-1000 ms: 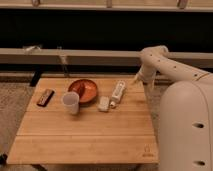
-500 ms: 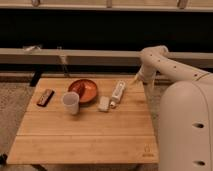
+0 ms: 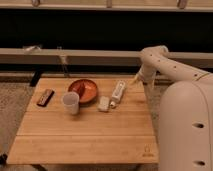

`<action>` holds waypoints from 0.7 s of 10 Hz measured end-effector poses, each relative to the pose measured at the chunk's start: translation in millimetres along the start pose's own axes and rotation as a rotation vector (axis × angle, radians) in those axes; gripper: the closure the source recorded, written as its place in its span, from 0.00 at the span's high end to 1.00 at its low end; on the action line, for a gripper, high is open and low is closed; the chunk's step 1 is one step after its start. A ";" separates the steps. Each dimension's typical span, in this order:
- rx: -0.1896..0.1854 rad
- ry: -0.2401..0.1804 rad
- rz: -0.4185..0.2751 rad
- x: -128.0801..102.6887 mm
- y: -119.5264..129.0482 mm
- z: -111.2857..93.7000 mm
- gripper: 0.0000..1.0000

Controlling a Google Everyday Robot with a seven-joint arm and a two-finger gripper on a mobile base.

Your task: Place the bottle in the ceramic bowl

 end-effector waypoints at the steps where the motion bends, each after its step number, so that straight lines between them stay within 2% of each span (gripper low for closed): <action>1: -0.007 0.007 -0.006 -0.8 0.4 0.2 0.80; 2: -0.008 0.019 -0.018 -1.9 -2.0 -0.9 0.80; 5: -0.007 0.043 -0.087 -13.1 -43.9 1.8 0.80; 7: 0.001 0.046 -0.111 -14.0 -57.3 1.0 0.80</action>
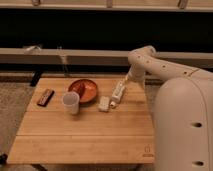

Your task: Place the bottle in the ceramic bowl

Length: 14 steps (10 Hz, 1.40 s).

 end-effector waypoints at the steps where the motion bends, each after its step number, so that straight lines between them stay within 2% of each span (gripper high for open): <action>1: -0.002 0.004 -0.014 2.2 -5.7 0.3 0.80; 3: 0.000 -0.016 -0.050 4.0 -34.5 9.2 0.80; 7: -0.021 -0.047 -0.127 -8.1 -60.8 23.9 0.80; 11: -0.051 -0.080 -0.169 -21.3 -70.5 42.6 0.80; 14: -0.076 -0.097 -0.189 -22.6 -82.6 60.5 0.80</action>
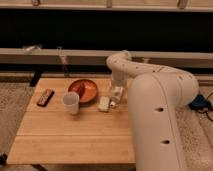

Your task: Place the bottle in the ceramic bowl

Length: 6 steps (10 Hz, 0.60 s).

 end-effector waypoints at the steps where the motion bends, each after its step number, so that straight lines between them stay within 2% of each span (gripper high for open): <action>1: -0.004 -0.003 -0.001 2.2 -1.5 3.3 0.80; 6: -0.012 -0.011 0.029 25.2 1.8 24.6 0.80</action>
